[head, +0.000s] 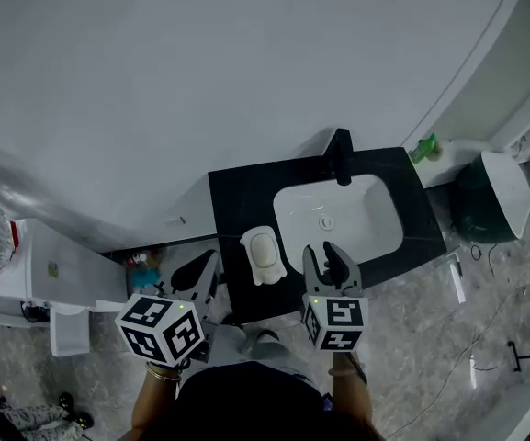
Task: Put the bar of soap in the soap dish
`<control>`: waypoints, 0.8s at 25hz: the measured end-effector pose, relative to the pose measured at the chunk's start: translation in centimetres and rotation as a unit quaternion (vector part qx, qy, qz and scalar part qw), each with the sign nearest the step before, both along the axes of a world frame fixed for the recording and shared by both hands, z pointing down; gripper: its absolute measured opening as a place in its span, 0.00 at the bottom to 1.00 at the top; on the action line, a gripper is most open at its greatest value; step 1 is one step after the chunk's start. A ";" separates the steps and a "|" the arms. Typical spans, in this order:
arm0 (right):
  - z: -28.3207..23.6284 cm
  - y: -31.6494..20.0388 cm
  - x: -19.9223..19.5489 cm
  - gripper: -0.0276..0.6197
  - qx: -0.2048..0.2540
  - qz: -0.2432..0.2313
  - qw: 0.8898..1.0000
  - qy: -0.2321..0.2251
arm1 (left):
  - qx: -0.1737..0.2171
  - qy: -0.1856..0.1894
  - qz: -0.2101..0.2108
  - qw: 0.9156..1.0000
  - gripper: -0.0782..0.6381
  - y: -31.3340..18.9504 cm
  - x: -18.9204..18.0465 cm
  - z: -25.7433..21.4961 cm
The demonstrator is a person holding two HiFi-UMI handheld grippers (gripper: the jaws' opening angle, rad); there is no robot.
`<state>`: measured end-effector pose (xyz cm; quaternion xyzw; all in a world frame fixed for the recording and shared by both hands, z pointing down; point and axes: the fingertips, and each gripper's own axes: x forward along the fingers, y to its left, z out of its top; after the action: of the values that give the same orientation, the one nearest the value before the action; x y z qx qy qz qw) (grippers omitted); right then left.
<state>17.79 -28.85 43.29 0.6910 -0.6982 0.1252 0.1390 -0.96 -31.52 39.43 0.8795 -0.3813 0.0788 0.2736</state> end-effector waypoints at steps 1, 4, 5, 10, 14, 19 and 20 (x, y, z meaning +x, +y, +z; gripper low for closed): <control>-0.5 0.6 0.4 0.24 0.002 0.006 1.000 0.000 | 0.001 -0.001 0.003 1.000 0.11 0.1 0.3 -0.1; -1.6 2.7 1.5 0.13 0.002 0.028 1.000 0.007 | 0.002 -0.003 0.011 1.000 0.11 0.6 1.1 -0.2; -1.9 3.3 1.8 0.11 0.002 0.035 0.999 0.009 | 0.001 -0.005 0.012 1.000 0.11 0.8 1.2 -0.2; -2.3 5.6 3.0 0.07 -0.003 0.055 0.998 0.007 | -0.004 -0.016 0.013 1.000 0.11 1.5 2.1 0.2; -2.7 6.3 3.3 0.07 -0.005 0.051 0.999 0.005 | -0.002 -0.021 0.015 1.000 0.11 2.2 3.0 0.1; -2.9 6.6 3.3 0.07 -0.003 0.039 0.999 0.005 | 0.004 -0.025 0.009 1.000 0.11 2.9 3.5 -0.2; -2.9 6.5 3.2 0.07 -0.002 0.035 0.999 0.005 | 0.004 -0.026 0.007 1.000 0.11 2.9 3.5 -0.2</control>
<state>21.04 -22.33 40.36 0.7154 -0.6726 0.1283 0.1393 2.59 -28.59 39.23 0.8808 -0.3829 0.1018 0.2592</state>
